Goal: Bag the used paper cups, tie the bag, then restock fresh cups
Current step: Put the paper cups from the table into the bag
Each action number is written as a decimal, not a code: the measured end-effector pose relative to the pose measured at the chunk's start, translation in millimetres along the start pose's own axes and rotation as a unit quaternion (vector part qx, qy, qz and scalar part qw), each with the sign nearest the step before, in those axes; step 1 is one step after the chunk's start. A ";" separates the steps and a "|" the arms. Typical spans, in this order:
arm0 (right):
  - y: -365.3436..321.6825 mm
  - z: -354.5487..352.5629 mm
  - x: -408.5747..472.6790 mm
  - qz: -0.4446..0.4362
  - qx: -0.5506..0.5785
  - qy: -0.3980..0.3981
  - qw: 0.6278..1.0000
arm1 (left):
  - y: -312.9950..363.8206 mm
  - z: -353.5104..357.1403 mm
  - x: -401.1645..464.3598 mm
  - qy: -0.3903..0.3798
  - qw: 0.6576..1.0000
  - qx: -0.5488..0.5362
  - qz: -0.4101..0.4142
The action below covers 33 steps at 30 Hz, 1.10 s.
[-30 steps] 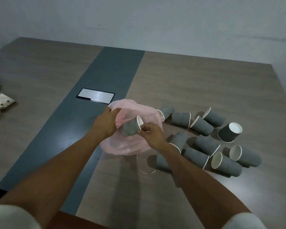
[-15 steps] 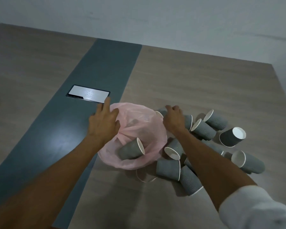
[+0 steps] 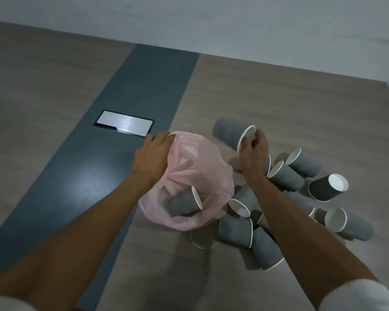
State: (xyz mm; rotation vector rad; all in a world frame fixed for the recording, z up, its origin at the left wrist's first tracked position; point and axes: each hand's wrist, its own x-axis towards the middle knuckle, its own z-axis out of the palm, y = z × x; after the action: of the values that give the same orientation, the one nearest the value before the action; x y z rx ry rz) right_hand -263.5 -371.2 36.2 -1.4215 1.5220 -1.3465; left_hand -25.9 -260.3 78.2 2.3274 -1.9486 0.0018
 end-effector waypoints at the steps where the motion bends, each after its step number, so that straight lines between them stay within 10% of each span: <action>1: -1.8 -1.2 -10.9 0.001 0.009 -0.047 0.999 | 1.4 -1.2 1.4 -0.002 1.000 -0.006 -0.002; 7: 8.7 15.0 -64.7 0.148 -0.075 -0.412 0.896 | 12.9 -5.9 3.5 -0.006 1.000 -0.028 0.007; 14: 16.3 -47.2 -26.2 0.107 -0.288 -0.078 0.949 | 20.6 -1.5 1.2 -0.019 0.999 -0.019 0.017; 25: 56.0 -47.6 25.2 0.296 -0.194 -0.106 0.929 | 15.7 1.2 -0.4 0.004 0.999 -0.049 0.016; 29: 12.9 -35.6 -2.3 0.174 -0.061 -0.037 0.982 | 8.7 3.8 8.4 0.003 0.995 -0.095 0.007; 33: -7.3 -17.4 -51.0 0.104 -0.020 -0.172 0.979 | 5.1 9.0 22.2 0.003 0.993 -0.113 0.033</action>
State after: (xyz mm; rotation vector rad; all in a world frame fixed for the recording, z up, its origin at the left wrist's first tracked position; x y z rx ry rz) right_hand -267.4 -317.1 38.5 -1.3911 1.4262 -0.8973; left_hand -27.6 -283.7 71.2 2.1155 -1.9114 -0.1957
